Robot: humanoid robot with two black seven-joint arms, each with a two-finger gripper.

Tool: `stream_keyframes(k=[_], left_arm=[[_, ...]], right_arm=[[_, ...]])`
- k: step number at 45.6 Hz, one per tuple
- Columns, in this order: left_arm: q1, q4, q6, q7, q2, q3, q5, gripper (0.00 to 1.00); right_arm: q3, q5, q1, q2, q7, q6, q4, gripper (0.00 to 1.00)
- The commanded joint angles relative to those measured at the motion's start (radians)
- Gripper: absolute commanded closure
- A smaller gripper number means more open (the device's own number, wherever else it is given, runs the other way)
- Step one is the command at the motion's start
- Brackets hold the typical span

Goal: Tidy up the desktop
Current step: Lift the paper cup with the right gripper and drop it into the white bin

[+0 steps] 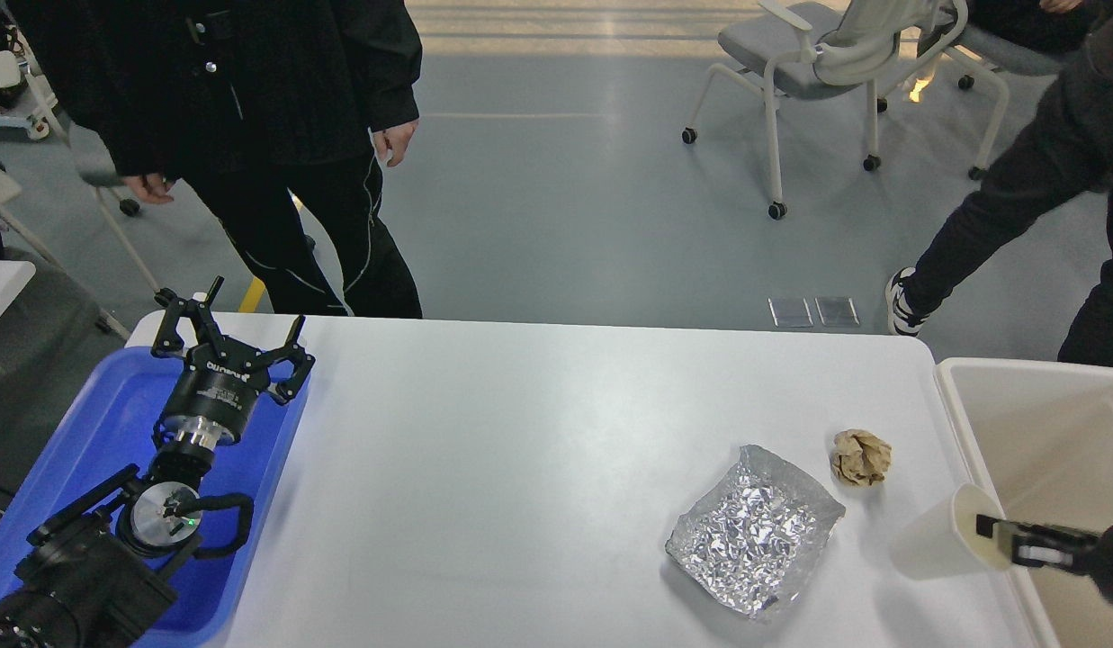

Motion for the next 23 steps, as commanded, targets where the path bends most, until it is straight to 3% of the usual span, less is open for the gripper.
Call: stream_keyframes(k=[1,13,23], left_arm=[[0.000,0.000,0.000,0.000,0.000,0.000,-0.001,0.00],[0.000,0.001,0.000,0.000,0.000,0.000,-0.001,0.00],[0.000,0.001,0.000,0.000,0.000,0.000,0.001,0.00]], right_arm=[[0.004,0.062,0.154,-0.165,0.000,0.171,0.066,1.00],[0.019,0.127,0.358,-0.286,0.006,0.377,0.121,1.00],[0.022,0.144,0.510,-0.364,0.006,0.469,0.180,1.00]])
